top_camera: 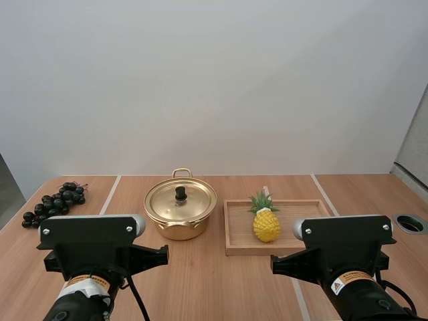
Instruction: Open the pot, put the pineapple inside, and close it
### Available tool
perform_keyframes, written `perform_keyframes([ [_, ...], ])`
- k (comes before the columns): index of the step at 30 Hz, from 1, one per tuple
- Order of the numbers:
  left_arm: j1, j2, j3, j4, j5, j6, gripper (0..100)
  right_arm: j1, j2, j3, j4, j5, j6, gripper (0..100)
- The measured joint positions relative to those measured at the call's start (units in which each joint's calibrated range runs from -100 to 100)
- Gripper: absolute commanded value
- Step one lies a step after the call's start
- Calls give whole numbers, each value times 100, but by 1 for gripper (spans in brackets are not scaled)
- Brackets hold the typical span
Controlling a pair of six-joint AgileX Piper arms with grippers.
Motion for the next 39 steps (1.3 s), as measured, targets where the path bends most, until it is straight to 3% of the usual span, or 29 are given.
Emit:
perform_keyframes([
  [1,0,0,0,0,0,-13,14,0,0,0,0,0,0,28],
  [3,0,0,0,0,0,-23,29,0,0,0,0,0,10,59],
  [5,13,0,0,24,0,-48,48,0,0,0,0,-16,10,100],
  [8,22,0,0,49,0,-117,91,0,0,0,-46,-16,19,100],
  [9,22,0,0,61,0,-128,100,0,0,0,-46,-16,19,100],
  [23,22,0,0,163,0,-160,100,0,0,0,-103,-16,19,100],
  [27,22,0,10,163,-440,-160,100,0,0,0,-773,-276,19,100],
  [31,22,0,10,174,-2047,-43,100,0,0,-58,-1264,-572,19,100],
  [34,22,0,10,174,-3922,206,100,0,0,-411,-1481,-572,19,100],
  [39,22,0,10,174,-7283,1381,100,0,-3,-1212,-2112,-448,19,100],
])
